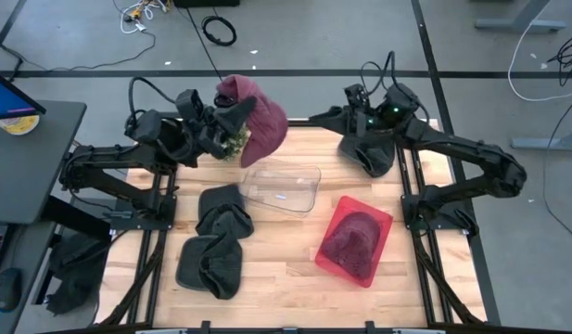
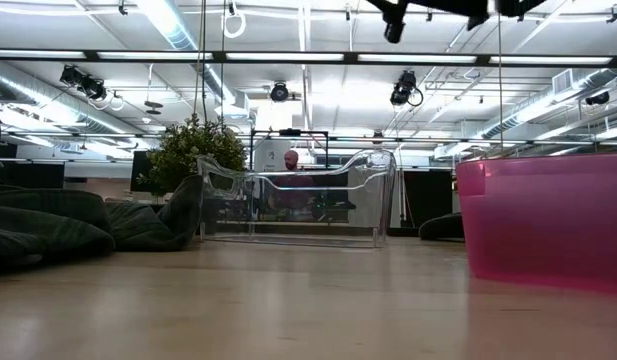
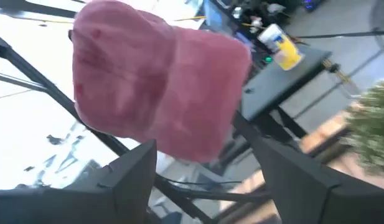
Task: Pick & Place hat
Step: Put the red cap into the red bin
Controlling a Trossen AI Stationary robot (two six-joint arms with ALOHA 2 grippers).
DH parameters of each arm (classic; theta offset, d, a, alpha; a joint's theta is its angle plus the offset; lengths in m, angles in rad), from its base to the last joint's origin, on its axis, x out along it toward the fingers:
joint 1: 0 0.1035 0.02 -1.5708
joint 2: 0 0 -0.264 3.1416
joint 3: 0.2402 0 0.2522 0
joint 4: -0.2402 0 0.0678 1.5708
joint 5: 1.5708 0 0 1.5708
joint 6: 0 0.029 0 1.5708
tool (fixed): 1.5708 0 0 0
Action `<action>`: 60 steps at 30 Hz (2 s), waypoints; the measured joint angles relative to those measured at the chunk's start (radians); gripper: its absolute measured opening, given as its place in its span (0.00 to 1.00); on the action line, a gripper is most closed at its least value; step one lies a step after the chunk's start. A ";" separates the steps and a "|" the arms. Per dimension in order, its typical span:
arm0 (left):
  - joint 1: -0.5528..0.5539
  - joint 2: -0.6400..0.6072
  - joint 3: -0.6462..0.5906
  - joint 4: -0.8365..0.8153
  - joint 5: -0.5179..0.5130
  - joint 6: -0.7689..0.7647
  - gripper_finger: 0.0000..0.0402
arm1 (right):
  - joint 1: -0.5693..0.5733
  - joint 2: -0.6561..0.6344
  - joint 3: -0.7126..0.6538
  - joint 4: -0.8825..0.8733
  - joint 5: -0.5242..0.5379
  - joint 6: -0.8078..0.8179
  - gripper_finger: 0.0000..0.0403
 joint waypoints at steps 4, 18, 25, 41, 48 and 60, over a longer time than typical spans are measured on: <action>0.000 0.001 0.000 0.002 0.000 0.000 0.05 | 0.000 0.083 0.000 0.085 0.000 0.033 0.73; 0.000 0.004 0.000 -0.006 0.006 0.000 0.05 | 0.054 0.320 0.000 0.648 -0.023 0.275 0.71; 0.000 0.034 0.000 -0.014 0.059 -0.011 0.06 | 0.085 0.322 0.000 0.670 0.003 0.247 0.67; 0.000 0.064 0.001 -0.011 0.123 -0.003 0.06 | 0.076 0.322 0.086 0.704 -0.107 0.218 0.10; 0.000 0.064 0.001 -0.070 0.134 -0.009 0.13 | 0.062 0.322 0.086 0.700 -0.142 0.229 0.02; -0.006 0.041 0.001 -0.194 0.134 0.091 0.33 | -0.013 0.209 0.085 0.563 -0.293 0.266 0.02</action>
